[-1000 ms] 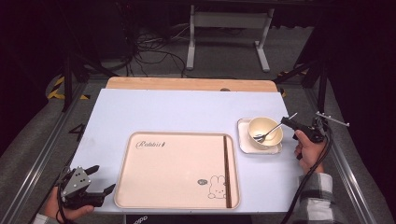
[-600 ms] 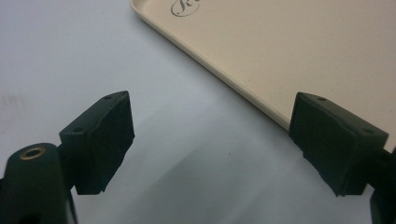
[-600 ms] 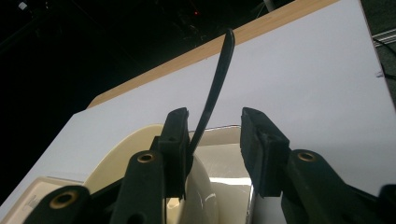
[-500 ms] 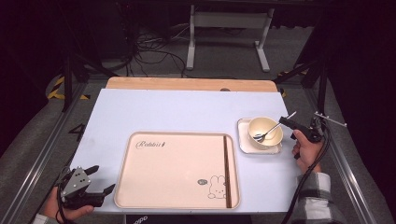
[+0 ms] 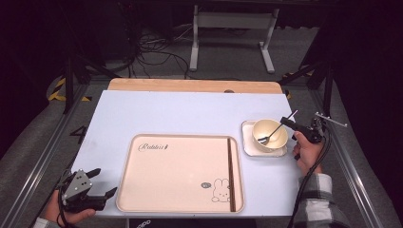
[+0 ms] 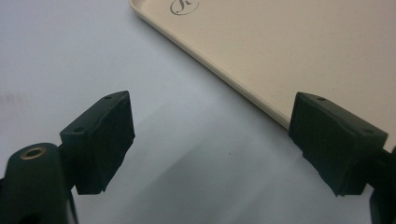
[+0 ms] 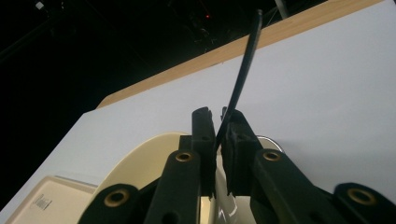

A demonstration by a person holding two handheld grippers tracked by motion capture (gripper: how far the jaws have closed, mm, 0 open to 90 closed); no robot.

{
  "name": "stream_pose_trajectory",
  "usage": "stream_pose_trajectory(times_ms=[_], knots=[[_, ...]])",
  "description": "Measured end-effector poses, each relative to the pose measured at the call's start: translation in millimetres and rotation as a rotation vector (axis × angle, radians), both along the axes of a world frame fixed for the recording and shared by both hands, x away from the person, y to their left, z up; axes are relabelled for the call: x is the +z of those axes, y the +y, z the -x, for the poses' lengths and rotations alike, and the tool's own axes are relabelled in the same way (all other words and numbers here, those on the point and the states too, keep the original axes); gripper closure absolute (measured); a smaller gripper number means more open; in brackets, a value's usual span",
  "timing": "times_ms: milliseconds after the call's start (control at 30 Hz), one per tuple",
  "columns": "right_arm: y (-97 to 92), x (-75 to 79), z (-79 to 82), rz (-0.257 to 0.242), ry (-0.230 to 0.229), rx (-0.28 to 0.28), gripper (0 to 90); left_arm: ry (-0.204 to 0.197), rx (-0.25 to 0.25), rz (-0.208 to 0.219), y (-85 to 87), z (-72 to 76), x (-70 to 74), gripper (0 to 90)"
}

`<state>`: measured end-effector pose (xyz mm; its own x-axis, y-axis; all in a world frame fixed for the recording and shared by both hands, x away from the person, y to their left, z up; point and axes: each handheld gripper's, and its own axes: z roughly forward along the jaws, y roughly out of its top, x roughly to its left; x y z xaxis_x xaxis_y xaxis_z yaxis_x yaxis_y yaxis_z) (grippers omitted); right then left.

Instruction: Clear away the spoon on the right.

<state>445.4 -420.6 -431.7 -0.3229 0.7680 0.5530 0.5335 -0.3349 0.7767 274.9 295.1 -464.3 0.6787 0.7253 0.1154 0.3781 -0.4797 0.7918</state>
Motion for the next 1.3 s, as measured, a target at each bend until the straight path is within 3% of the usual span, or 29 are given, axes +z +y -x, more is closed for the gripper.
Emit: stream_pose_trajectory(times_ms=[267,433,600,900,1300], knots=[[0.1,21.3,14.1,0.039,-0.090,-0.008,90.0,-0.004,0.000,-0.001,0.1,0.1,0.7,15.1],[8.4,39.4,24.4,0.145,-0.145,-0.013,90.0,-0.006,-0.002,-0.004,-0.5,0.3,1.5,15.2],[14.2,54.4,33.2,0.188,-0.201,-0.013,90.0,-0.010,-0.006,-0.004,-1.7,-0.9,1.3,15.1],[24.3,78.5,50.2,0.194,-0.295,0.017,90.0,-0.005,-0.010,-0.010,-2.9,-2.9,0.8,15.1],[43.3,95.5,65.2,0.185,-0.354,0.109,90.0,-0.001,-0.013,-0.010,-4.1,-5.6,-0.7,15.2]])
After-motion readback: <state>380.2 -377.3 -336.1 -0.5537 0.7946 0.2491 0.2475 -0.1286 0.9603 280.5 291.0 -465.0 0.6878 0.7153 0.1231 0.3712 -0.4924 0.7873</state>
